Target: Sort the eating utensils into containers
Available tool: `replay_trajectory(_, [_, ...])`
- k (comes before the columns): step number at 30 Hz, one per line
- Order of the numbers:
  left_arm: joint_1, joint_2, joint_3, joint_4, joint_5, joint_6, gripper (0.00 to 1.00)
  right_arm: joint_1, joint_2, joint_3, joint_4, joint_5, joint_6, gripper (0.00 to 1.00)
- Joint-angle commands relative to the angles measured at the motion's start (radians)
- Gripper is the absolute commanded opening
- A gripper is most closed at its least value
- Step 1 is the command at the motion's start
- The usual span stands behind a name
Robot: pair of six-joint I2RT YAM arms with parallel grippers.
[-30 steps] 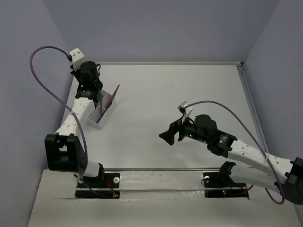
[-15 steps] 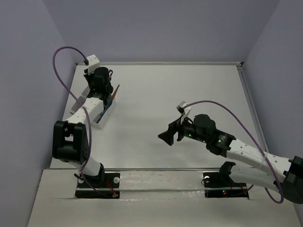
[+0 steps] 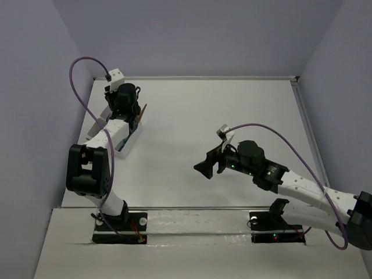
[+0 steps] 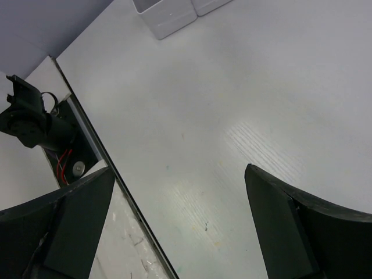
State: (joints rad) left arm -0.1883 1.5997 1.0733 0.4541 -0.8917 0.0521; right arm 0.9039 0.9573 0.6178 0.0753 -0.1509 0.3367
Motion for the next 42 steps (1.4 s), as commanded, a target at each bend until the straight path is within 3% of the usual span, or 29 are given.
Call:
replay_trajectory(1, [-0.002, -0.014, -0.022, 0.094, -0.052, -0.029, 0.24, 0.006, 0.001, -0.006, 0.050, -0.006, -0.002, 1.00])
replay_trajectory(5, [-0.011, -0.043, -0.036, 0.089, -0.046, -0.046, 0.45, 0.006, 0.006, -0.006, 0.054, -0.003, -0.002, 1.00])
replay_trajectory(8, [-0.020, -0.070, -0.033, 0.084, -0.038, -0.046, 0.68, 0.006, 0.012, -0.006, 0.055, 0.002, -0.002, 1.00])
replay_trajectory(11, [-0.042, -0.112, -0.013, 0.060, -0.020, -0.051, 0.83, 0.006, 0.017, -0.007, 0.058, 0.008, -0.001, 1.00])
replay_trajectory(17, [-0.138, -0.193, 0.079, -0.015, 0.031, -0.100, 0.99, 0.006, 0.018, -0.010, 0.060, 0.025, -0.001, 1.00])
replay_trajectory(23, [-0.218, -0.338, 0.183, -0.152, 0.149, -0.185, 0.99, 0.006, -0.018, -0.020, 0.052, 0.068, -0.014, 1.00])
replay_trajectory(28, [-0.229, -0.489, 0.175, -0.253, 0.322, -0.300, 0.99, 0.006, -0.113, -0.035, 0.041, 0.145, -0.010, 0.98])
replay_trajectory(42, [-0.229, -1.092, -0.142, -0.528, 0.688, -0.480, 0.99, 0.006, -0.457, 0.052, -0.236, 0.425, -0.016, 1.00])
